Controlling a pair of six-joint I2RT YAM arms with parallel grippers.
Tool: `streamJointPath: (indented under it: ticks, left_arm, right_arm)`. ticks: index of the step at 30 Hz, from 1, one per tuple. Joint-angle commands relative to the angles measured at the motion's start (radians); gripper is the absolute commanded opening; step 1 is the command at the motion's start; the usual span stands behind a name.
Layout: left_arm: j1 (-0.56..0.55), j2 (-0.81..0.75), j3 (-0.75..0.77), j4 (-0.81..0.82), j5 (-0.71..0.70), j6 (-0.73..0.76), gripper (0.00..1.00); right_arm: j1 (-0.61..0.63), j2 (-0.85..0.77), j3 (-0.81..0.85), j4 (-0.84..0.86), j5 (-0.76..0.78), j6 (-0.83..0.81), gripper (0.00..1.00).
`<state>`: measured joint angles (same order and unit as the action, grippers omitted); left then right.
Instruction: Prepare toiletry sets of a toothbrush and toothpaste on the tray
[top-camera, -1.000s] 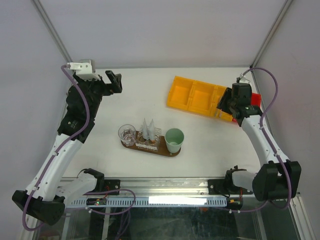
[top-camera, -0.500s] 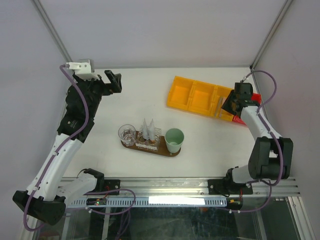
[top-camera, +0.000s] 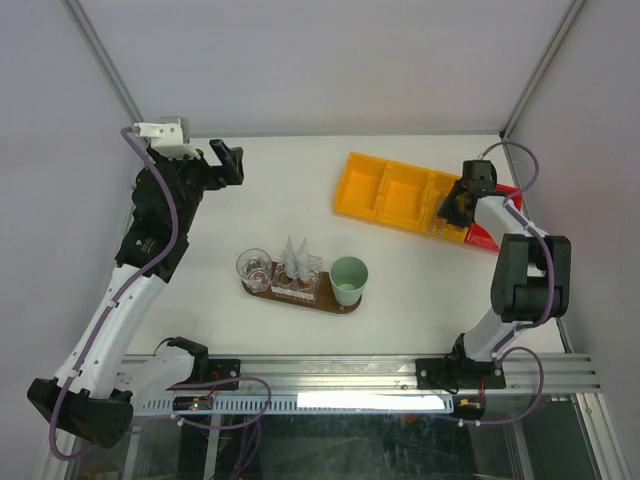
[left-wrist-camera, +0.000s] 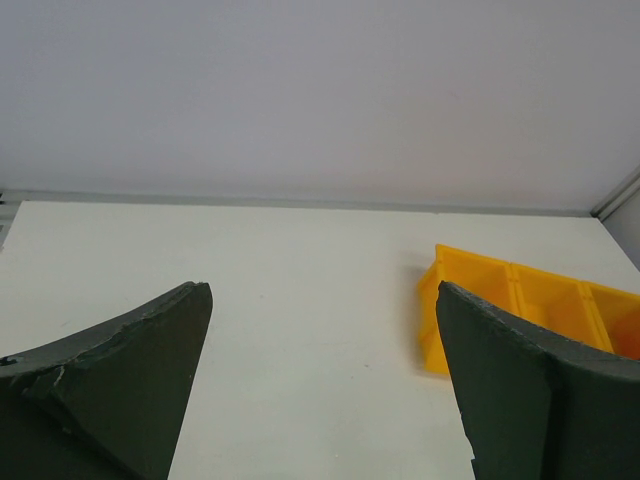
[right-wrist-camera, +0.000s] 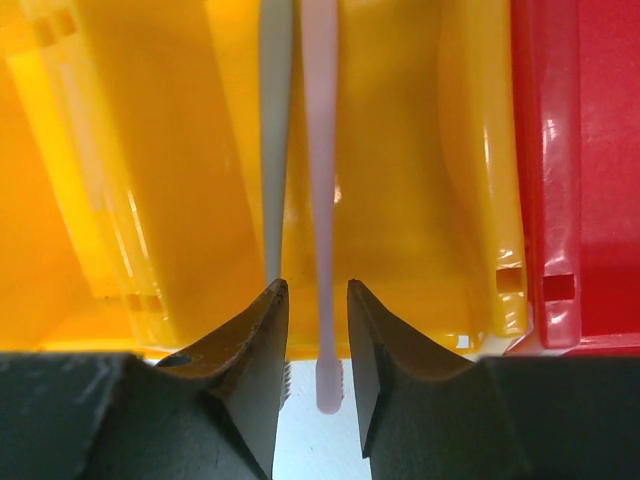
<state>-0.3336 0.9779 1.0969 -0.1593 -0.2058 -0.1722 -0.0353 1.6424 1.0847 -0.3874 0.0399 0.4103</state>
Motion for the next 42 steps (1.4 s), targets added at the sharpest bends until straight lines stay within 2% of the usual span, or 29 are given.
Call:
streamJointPath:
  ticks: [1, 8, 16, 29, 42]
  left_arm:
    - [0.016, 0.000, 0.014, 0.041, 0.027, -0.012, 0.99]
    - [0.025, 0.005, 0.015, 0.041, 0.036, -0.016, 0.99]
    - [0.028, 0.011, 0.015, 0.041, 0.044, -0.021, 0.99]
    - [0.033, 0.027, 0.016, 0.039, 0.054, -0.024, 0.99]
    - [0.035, 0.042, 0.021, 0.032, 0.068, -0.026, 0.99]
  right_arm:
    - [-0.017, 0.010, 0.031, 0.059, 0.015, 0.001, 0.33]
    - [-0.029, 0.080, 0.046, 0.069, -0.012, -0.001, 0.28]
    - [-0.031, 0.083, 0.034, 0.087, -0.032, -0.002, 0.21]
    - [-0.042, 0.008, 0.005, 0.106, -0.045, 0.005, 0.04]
    - [-0.055, -0.212, -0.100, 0.185, -0.057, 0.018, 0.01]
